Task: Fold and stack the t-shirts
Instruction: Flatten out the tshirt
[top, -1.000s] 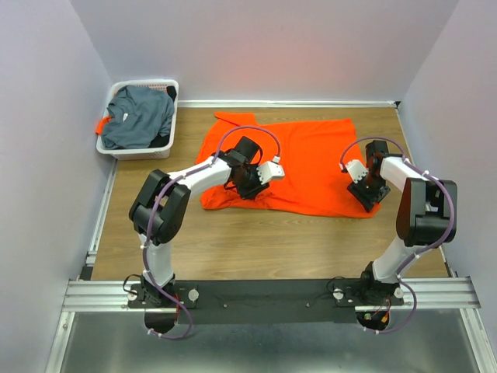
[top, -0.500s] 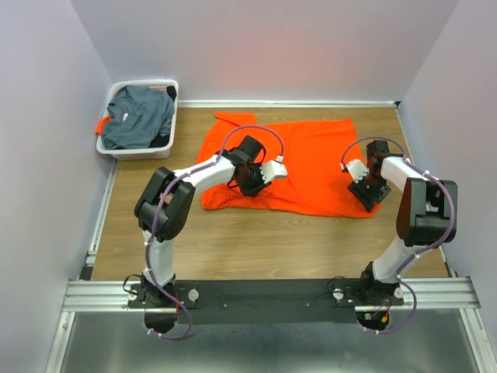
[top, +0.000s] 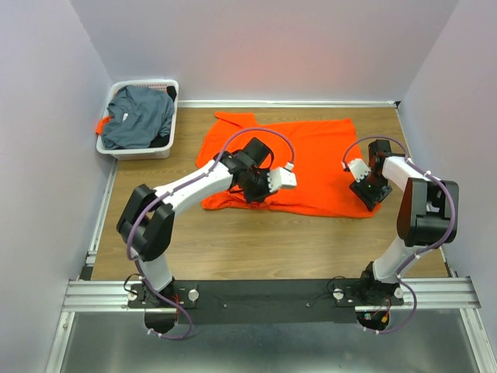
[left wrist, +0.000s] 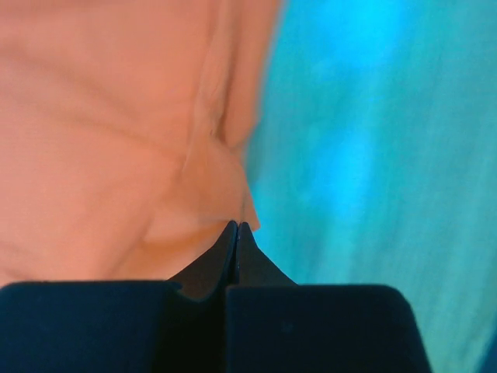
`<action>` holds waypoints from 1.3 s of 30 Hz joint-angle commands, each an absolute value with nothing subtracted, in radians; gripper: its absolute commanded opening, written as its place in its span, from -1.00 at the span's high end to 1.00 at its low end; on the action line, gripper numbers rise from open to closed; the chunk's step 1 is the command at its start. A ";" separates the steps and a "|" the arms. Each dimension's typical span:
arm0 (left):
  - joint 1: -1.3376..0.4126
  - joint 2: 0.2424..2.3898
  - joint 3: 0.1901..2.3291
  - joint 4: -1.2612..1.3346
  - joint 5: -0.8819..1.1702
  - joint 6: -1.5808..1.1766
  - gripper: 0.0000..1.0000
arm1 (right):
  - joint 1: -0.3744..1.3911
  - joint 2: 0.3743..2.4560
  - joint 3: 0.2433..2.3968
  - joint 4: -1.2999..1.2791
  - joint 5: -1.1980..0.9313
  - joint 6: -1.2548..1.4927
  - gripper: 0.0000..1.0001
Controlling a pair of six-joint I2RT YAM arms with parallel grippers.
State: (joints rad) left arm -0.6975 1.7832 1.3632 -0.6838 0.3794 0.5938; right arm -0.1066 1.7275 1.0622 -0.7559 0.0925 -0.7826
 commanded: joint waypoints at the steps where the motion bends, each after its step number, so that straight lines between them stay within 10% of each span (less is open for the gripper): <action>1: -0.840 1.703 1.324 -0.847 0.506 0.584 1.00 | -0.117 1.697 1.092 -0.772 0.107 -0.801 -0.13; 5: -1.032 1.744 1.264 -0.940 0.627 0.615 0.98 | -0.121 1.683 1.095 -0.772 0.107 -0.805 -0.13; 12: -1.057 1.680 1.330 -0.956 0.667 0.604 0.07 | -0.123 1.666 1.069 -0.772 0.109 -0.816 -0.13; 24: -0.790 1.568 1.095 -0.787 0.414 0.551 0.06 | -0.123 1.666 1.011 -0.772 0.078 -0.796 -0.06; 39: -0.460 1.920 1.210 -0.630 0.195 0.574 0.30 | -0.123 1.733 1.012 -0.750 0.063 -0.749 0.09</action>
State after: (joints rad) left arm -0.5148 1.8191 1.1763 -0.6971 0.3054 0.5503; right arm -0.1135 1.6997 1.0134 -0.7563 0.0837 -0.7776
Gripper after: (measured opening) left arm 0.358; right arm 0.461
